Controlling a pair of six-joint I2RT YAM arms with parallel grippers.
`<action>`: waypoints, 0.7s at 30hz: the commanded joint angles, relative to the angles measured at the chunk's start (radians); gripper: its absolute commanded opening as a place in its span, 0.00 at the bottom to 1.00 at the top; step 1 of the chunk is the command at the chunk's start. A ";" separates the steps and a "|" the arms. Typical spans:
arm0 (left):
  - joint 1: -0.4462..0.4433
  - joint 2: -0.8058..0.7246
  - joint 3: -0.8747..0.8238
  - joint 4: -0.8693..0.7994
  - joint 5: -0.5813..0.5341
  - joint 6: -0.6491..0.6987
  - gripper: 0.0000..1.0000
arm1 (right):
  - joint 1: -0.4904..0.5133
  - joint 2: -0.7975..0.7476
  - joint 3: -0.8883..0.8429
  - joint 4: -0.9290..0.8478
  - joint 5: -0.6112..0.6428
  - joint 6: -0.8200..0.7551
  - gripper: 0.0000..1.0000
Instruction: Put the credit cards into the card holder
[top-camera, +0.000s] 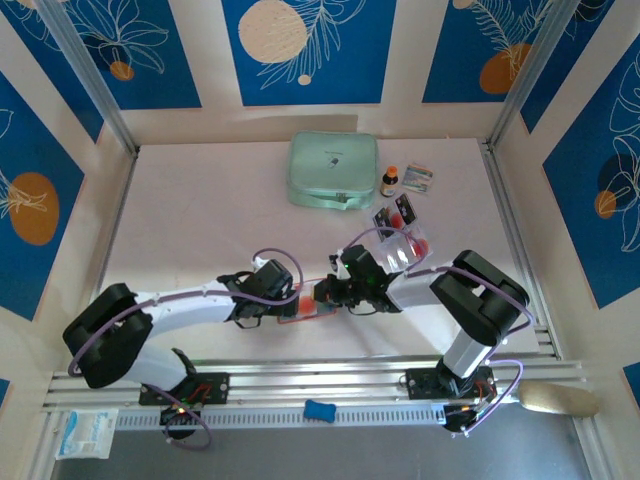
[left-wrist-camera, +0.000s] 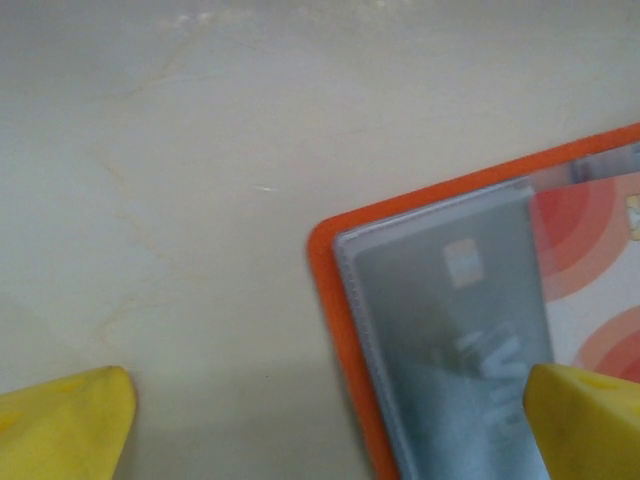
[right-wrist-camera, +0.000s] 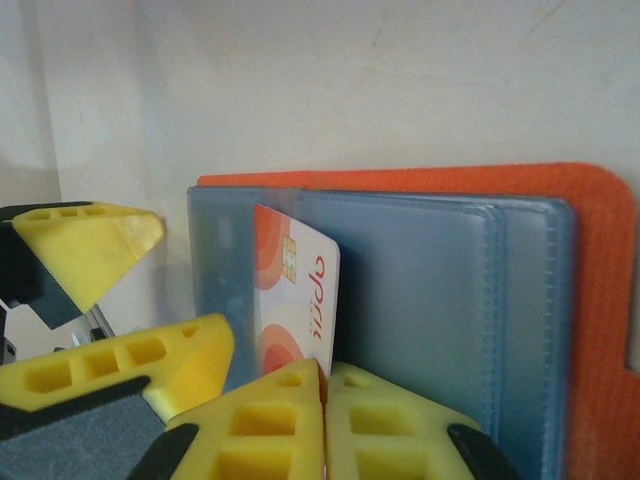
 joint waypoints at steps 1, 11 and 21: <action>0.010 -0.048 -0.004 -0.071 -0.054 -0.034 1.00 | -0.007 -0.005 0.005 -0.142 -0.002 -0.037 0.13; 0.050 -0.076 -0.036 -0.114 -0.073 -0.061 1.00 | -0.014 -0.017 0.026 -0.181 -0.002 -0.053 0.20; 0.061 -0.018 -0.063 -0.089 -0.069 -0.070 1.00 | -0.024 -0.030 0.039 -0.203 -0.005 -0.064 0.17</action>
